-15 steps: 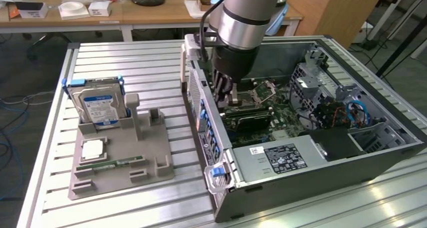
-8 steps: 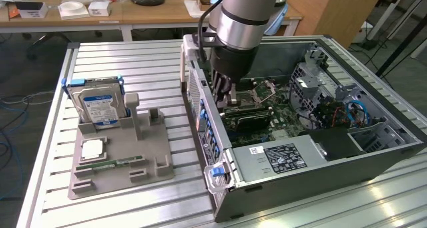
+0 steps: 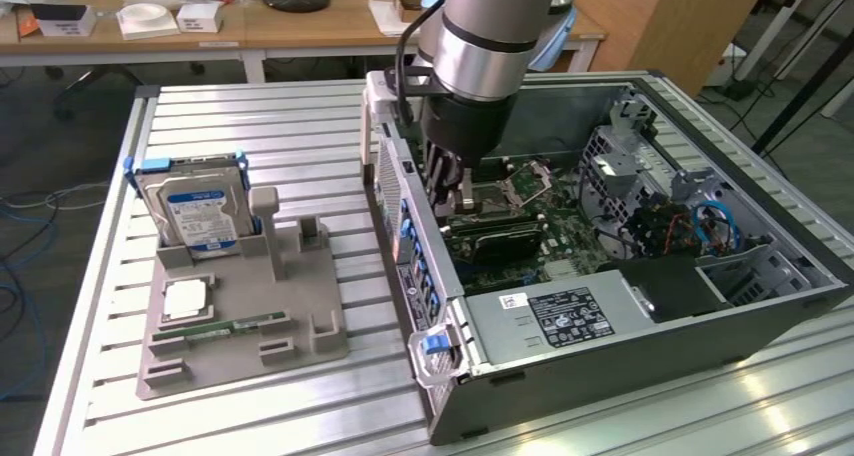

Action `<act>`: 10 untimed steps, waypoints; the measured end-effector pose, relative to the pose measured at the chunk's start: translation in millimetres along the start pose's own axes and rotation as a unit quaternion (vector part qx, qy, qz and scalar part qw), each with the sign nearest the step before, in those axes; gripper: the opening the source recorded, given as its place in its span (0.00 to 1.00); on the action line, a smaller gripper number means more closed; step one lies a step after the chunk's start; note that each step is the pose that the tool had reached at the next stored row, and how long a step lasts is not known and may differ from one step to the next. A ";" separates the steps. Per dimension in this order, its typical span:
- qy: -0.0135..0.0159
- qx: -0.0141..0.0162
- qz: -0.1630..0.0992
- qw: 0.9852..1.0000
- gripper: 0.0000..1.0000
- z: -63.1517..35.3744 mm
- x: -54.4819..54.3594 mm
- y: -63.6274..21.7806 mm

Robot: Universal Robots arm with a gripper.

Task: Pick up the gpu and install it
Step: 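Press down on the gpu until it lock into place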

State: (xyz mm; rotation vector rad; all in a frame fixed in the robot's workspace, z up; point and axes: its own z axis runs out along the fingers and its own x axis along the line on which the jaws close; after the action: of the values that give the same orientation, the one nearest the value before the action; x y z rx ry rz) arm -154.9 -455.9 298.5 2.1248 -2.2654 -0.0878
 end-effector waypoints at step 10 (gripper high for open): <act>0.000 0.000 0.000 1.000 0.11 -4.2 -1.1 -5.8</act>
State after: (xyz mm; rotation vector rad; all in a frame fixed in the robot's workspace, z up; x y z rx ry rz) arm -148.8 -455.2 302.3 2.1238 -2.2647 -0.0880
